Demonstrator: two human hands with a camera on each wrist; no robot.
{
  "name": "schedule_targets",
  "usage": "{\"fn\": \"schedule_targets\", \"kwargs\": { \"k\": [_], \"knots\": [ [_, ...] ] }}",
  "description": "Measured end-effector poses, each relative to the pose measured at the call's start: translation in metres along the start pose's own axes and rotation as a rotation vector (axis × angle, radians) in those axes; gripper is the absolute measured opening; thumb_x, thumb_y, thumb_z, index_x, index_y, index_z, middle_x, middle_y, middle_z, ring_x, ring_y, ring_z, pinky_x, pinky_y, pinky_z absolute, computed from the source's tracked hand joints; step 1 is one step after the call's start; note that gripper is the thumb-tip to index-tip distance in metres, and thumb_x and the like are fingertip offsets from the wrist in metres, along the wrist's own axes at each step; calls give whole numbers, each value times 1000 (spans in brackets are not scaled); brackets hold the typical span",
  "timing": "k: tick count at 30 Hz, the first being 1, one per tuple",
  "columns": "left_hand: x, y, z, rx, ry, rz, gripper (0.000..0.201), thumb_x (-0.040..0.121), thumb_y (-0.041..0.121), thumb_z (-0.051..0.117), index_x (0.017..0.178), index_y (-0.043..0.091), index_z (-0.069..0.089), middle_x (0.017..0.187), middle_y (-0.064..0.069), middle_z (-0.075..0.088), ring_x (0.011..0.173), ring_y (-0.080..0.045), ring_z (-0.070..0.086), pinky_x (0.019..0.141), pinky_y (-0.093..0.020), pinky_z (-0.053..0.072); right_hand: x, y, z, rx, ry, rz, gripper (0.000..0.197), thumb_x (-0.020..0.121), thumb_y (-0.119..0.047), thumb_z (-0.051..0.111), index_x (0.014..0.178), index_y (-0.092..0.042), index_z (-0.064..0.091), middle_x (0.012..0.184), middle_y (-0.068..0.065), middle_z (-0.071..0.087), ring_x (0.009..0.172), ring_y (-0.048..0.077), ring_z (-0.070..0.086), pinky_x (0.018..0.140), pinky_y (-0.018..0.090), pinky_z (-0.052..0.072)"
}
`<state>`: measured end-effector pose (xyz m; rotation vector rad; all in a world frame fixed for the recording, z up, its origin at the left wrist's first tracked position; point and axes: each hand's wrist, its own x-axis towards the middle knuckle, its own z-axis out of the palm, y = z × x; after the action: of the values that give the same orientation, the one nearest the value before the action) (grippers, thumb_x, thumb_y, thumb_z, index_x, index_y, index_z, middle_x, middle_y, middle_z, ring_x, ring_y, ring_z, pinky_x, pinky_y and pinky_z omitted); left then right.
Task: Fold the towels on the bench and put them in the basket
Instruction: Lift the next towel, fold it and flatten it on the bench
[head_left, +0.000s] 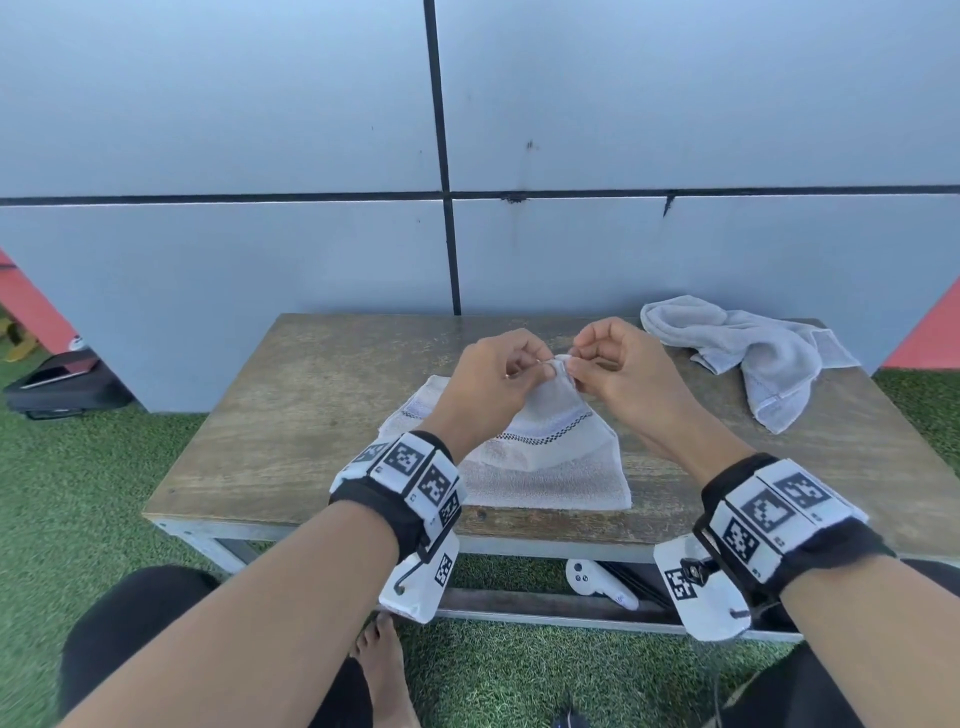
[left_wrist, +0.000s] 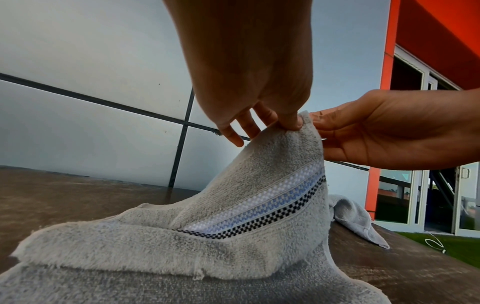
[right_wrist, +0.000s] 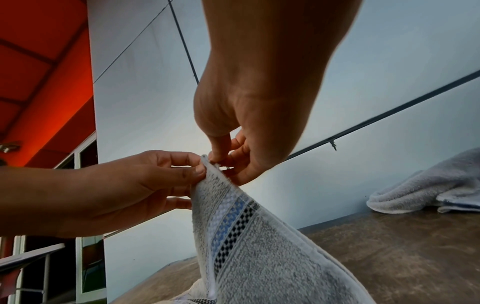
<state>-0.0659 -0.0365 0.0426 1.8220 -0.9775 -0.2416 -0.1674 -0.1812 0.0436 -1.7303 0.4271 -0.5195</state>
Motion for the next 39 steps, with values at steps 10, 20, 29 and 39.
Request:
{"fn": "schedule_targets", "kwargs": {
  "k": [10, 20, 29, 39],
  "knots": [
    [3, 3, -2, 40, 45, 25, 8, 90, 18, 70, 85, 13, 68, 84, -1, 73, 74, -7, 62, 66, -13, 45, -3, -14, 0, -139, -64, -101, 20, 90, 8, 62, 97, -9, 56, 75, 1, 63, 66, 8, 64, 67, 26, 60],
    [9, 1, -7, 35, 8, 35, 15, 87, 14, 73, 77, 7, 64, 78, -3, 73, 80, -19, 69, 83, -37, 55, -6, -17, 0, -72, -51, -73, 18, 91, -1, 66, 108, -2, 60, 78, 1, 72, 73, 10, 66, 72, 30, 59],
    [11, 1, -4, 29, 12, 67, 16, 87, 14, 74, 75, 7, 65, 77, -5, 72, 80, -22, 69, 78, -44, 56, -4, -15, 1, -109, -42, 45, 16, 86, -16, 76, 97, -5, 73, 89, 15, 75, 77, 28, 68, 82, 44, 58],
    [7, 8, -15, -30, -151, -8, 30, 80, 23, 82, 73, -1, 66, 74, -20, 65, 65, -14, 52, 63, -25, 41, -6, -30, 0, -365, -52, -209, 14, 90, -6, 66, 88, -16, 74, 82, -4, 75, 79, 13, 69, 74, 21, 52]
  ]
}}
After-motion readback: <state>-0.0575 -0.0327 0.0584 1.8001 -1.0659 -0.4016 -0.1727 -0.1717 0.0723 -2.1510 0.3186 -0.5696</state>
